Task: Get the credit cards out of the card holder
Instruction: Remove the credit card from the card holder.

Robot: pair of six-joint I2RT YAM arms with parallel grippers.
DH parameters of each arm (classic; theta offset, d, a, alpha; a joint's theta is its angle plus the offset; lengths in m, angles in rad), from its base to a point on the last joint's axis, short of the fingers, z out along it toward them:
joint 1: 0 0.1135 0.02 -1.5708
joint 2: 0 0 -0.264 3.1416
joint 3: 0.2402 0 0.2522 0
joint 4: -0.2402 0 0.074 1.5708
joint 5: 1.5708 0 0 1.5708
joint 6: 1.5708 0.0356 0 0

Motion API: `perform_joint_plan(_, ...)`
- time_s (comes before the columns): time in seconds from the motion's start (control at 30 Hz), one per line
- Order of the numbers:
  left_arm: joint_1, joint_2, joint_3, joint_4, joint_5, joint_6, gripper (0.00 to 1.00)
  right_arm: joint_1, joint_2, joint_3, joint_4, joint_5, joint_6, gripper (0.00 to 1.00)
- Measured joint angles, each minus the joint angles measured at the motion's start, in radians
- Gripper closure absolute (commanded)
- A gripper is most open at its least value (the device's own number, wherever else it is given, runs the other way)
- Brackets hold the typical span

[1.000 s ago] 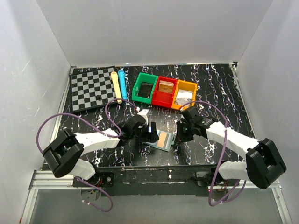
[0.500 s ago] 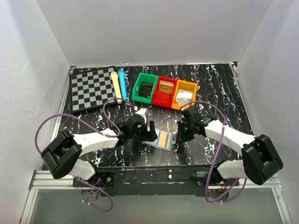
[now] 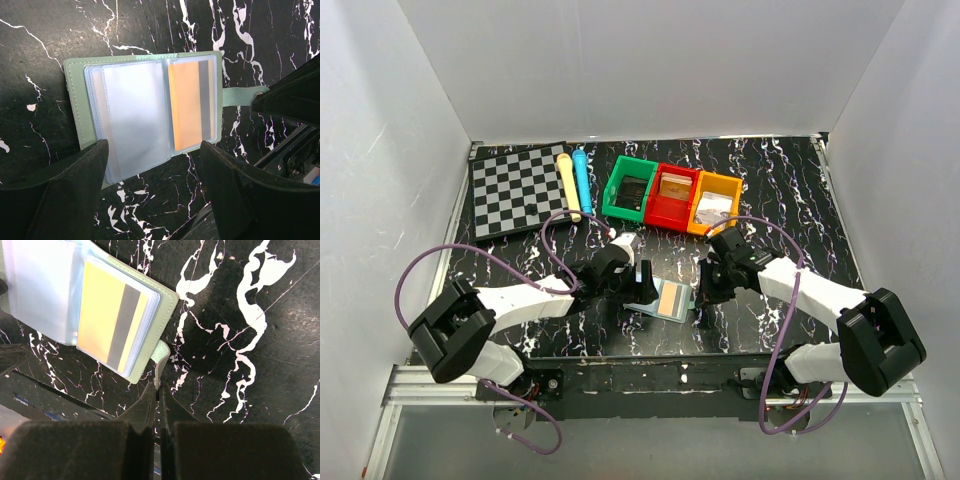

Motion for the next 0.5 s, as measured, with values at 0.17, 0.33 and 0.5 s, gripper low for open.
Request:
perform_joint_plan(0.17, 0.000, 0.014, 0.001, 0.001, 0.006, 0.000, 0.27, 0.000, 0.000, 0.000, 0.000, -0.009, -0.003, 0.99)
perform_joint_plan(0.33, 0.000, 0.030, 0.002, 0.003, 0.016, 0.002, 0.27, 0.000, 0.000, 0.000, 0.000, -0.014, -0.006, 0.99)
perform_joint_plan(0.5, 0.000, 0.040, 0.002, 0.029, 0.037, 0.004, 0.27, 0.000, 0.000, 0.000, 0.000, -0.019, -0.008, 0.99)
